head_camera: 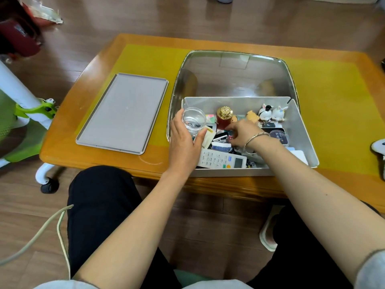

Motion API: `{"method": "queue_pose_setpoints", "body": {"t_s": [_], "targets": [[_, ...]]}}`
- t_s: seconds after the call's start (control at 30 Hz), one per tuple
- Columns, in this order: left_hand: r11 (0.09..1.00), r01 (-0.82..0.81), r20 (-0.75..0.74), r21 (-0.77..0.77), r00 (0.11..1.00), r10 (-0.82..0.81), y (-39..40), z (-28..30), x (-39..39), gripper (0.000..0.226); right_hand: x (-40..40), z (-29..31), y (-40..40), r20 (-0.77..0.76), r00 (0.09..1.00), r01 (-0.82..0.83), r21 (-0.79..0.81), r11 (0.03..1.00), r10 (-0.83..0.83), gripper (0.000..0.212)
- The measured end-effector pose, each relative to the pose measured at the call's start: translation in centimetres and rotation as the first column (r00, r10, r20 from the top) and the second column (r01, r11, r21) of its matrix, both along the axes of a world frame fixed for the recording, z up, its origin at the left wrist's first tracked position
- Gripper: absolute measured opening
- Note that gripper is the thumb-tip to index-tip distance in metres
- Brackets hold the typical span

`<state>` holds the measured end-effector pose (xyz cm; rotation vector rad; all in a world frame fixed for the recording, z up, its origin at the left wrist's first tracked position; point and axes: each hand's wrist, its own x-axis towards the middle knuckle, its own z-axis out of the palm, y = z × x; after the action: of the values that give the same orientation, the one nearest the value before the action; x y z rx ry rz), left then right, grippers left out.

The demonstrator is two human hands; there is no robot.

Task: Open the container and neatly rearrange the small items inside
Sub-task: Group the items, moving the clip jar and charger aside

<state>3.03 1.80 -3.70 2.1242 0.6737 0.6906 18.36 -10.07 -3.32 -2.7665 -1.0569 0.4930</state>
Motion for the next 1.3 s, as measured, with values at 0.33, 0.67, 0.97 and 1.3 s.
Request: {"method": "queue_pose_setpoints", "body": {"t_s": [0.33, 0.67, 0.97, 1.3], "targets": [[1.000, 0.011, -0.003, 0.010, 1.000, -0.011, 0.1, -0.2, 0.0, 0.074, -0.9, -0.5, -0.5, -0.032, 0.987, 0.159, 0.197, 0.967, -0.155, 0.020], [1.000, 0.015, -0.002, 0.003, 1.000, -0.015, 0.0, -0.1, 0.0, 0.074, -0.5, 0.9, -2.6, -0.271, 0.915, 0.402, 0.632, 0.662, -0.297, 0.020], [1.000, 0.017, -0.021, 0.003, 1.000, -0.017, 0.0, -0.1, 0.1, 0.074, 0.2, 1.2, -3.5, -0.283, 0.920, 0.389, 0.572, 0.722, -0.271, 0.005], [1.000, 0.016, -0.022, -0.009, 1.000, -0.016, -0.1, 0.2, -0.1, 0.073, 1.9, 0.4, -2.5, -0.094, 0.939, 0.344, 0.256, 0.903, -0.331, 0.014]]}}
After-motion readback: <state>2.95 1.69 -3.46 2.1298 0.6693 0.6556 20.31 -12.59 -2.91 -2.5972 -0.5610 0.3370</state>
